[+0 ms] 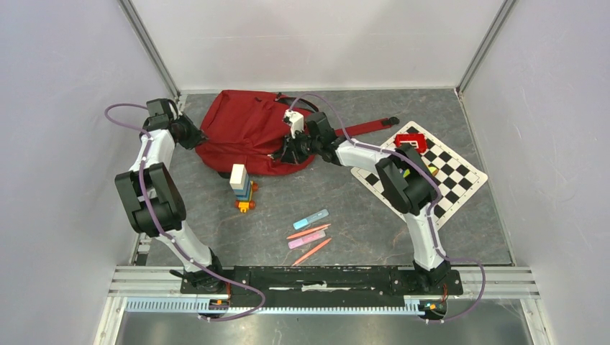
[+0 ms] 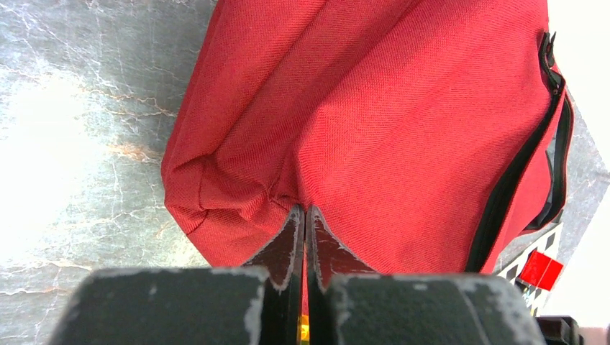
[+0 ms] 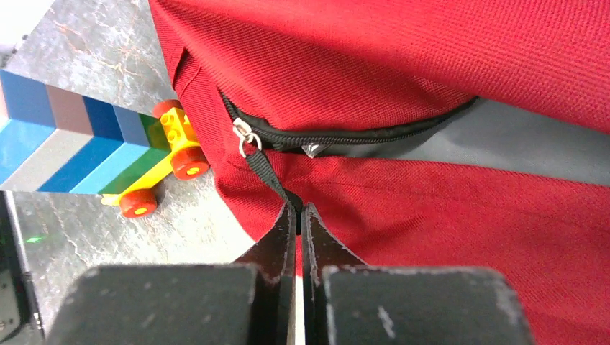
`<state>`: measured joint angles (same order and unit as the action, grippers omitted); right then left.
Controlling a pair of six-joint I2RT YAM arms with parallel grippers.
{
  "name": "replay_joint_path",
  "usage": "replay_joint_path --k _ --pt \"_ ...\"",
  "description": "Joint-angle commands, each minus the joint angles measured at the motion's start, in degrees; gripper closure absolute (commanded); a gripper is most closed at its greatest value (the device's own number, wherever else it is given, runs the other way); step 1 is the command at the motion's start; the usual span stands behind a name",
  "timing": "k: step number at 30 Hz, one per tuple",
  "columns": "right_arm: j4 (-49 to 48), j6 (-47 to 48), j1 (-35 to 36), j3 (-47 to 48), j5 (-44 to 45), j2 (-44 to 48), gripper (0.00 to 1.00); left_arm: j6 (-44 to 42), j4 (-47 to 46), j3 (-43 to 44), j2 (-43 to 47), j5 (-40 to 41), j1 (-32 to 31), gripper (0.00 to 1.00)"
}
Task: Pack the student bag
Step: Zip the student bag at the center of the board.
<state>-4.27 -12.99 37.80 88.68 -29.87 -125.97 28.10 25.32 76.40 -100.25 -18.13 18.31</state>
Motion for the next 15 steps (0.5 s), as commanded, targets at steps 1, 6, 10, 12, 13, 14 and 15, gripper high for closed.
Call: replay_joint_path --k 1,6,10,12,13,14,15 --pt "2.7 8.4 0.5 -2.8 10.1 7.1 1.0 0.8 -2.1 3.7 -1.0 1.0 0.9 0.98" --pt "5.9 10.8 1.4 -2.4 12.7 7.2 1.0 0.3 -1.9 4.6 -1.6 1.0 0.8 0.98" --pt "12.1 12.5 2.4 1.0 22.6 6.3 1.0 -0.5 -2.1 5.5 -2.1 1.8 0.9 0.98" --pt "14.7 12.4 2.3 2.6 27.5 6.1 1.0 -0.4 -3.0 5.9 -2.3 2.4 0.9 0.98" --pt "16.2 12.3 2.4 3.3 29.4 5.9 1.0 -0.3 -3.6 6.1 -2.5 2.4 0.9 0.98" --pt "17.6 12.2 2.4 4.2 31.4 5.6 1.0 -0.3 -4.3 6.6 -2.7 2.5 0.9 0.98" --pt "18.8 12.0 2.4 4.8 33.1 5.4 1.0 -0.2 -4.8 7.1 -3.1 2.6 0.9 0.98"
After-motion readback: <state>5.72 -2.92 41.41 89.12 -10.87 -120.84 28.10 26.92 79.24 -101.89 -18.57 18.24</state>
